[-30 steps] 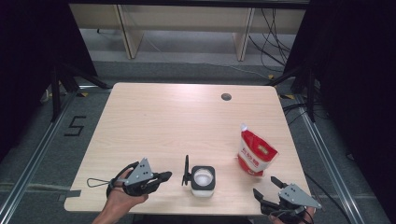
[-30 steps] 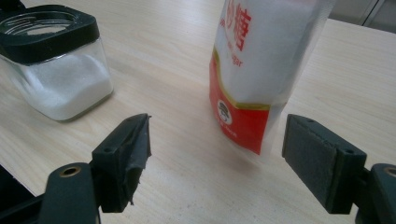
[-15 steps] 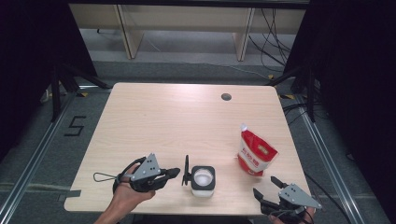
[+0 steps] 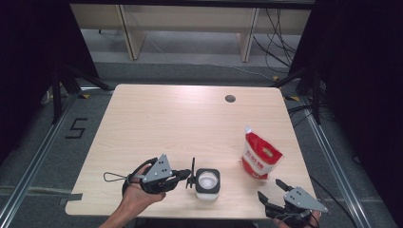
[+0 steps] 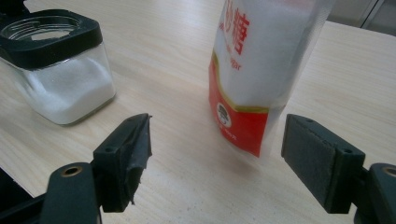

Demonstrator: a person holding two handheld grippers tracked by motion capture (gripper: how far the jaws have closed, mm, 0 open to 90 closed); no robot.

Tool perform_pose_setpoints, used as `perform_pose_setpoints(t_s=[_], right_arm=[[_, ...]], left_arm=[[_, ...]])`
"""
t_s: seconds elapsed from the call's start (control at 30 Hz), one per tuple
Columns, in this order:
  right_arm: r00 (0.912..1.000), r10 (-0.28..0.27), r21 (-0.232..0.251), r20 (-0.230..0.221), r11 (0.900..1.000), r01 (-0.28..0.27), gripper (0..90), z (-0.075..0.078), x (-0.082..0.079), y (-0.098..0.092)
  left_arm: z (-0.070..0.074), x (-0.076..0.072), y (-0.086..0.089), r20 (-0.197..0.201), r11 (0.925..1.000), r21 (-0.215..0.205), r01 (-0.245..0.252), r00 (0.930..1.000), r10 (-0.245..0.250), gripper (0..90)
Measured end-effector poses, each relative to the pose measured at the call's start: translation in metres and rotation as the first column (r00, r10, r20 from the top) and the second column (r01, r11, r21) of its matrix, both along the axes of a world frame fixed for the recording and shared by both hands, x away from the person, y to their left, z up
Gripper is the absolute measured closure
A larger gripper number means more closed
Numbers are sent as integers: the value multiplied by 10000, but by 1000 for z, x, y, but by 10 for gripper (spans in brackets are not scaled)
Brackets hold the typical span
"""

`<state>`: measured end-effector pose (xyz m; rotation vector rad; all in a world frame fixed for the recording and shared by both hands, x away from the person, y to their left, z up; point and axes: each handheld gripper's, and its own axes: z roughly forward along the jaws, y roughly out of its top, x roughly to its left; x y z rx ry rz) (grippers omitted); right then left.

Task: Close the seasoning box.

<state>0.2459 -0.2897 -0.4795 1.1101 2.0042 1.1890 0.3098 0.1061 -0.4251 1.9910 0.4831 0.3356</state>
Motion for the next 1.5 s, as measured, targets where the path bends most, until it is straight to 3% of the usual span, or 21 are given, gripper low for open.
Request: perform_pose_setpoints(t_s=[0.1,0.13,0.23,0.3,0.33,0.4,0.5,0.63,0.83,0.87,0.9,1.03,1.13,1.2,1.27,1.33,1.4,1.43,1.5], right_arm=[[10000,-71,95,-67,9999,72,251,0,0,1],[9994,-168,223,-301,9996,174,251,0,-2,2],[9999,-9,159,-143,9999,11,251,0,0,2],[10000,-3,81,-61,10000,4,251,0,0,1],[9989,-227,326,-410,9992,240,251,0,-3,3],[10000,-5,-3,28,10000,5,252,0,0,0],[9993,-191,319,-306,9993,201,252,0,-2,3],[10000,-7,87,-49,10000,7,253,0,0,1],[9999,22,159,-153,9999,-20,253,0,0,2],[9999,50,96,-153,9999,-49,252,0,0,2],[9992,-150,268,-378,9995,160,252,0,-2,4],[9999,15,83,-109,10000,-14,252,0,0,1],[9997,48,124,-222,9999,-46,252,0,-1,2],[9998,8,187,-205,9998,-5,253,0,0,3],[9999,141,-68,46,9999,-141,252,0,1,1],[9996,161,178,-236,9997,-157,252,0,0,2],[9998,122,118,-183,9999,-120,252,0,0,2],[9991,-130,256,-397,9996,140,252,0,-2,4],[9999,69,56,-102,10000,-69,253,0,0,2]], left_arm=[[4,0,-4,107,10000,-38,88,9999,-88,890],[5,0,-5,158,9998,52,205,9997,-205,890],[3,-1,-12,79,9995,-2,327,9994,-327,889],[2,0,-16,197,9985,181,526,9984,-530,889],[2,-1,-17,87,9988,157,472,9988,-473,889],[0,0,-20,17,9987,25,501,9987,-501,888],[-2,0,-22,57,9980,189,610,9981,-611,887],[-6,-2,-27,-78,9978,247,618,9981,-617,887],[-13,-2,-34,-93,9948,581,843,9964,-839,882],[-14,-2,-36,-204,9955,445,839,9963,-830,881],[-15,-2,-36,-169,9945,572,874,9961,-865,881],[-18,-2,-39,-204,9926,700,992,9950,-980,876],[-22,-2,-42,-322,9915,777,1043,9943,-1021,873],[-22,-3,-44,-392,9923,677,1034,9941,-1010,873],[-22,-3,-45,-407,9922,664,1051,9939,-1026,871],[-21,-2,-43,-417,9919,693,1063,9937,-1036,858],[-19,-1,-41,-473,9944,440,961,9944,-940,833],[-18,-1,-39,-506,9953,311,916,9947,-899,814],[-16,0,-36,-572,9955,62,945,9939,-940,769]])
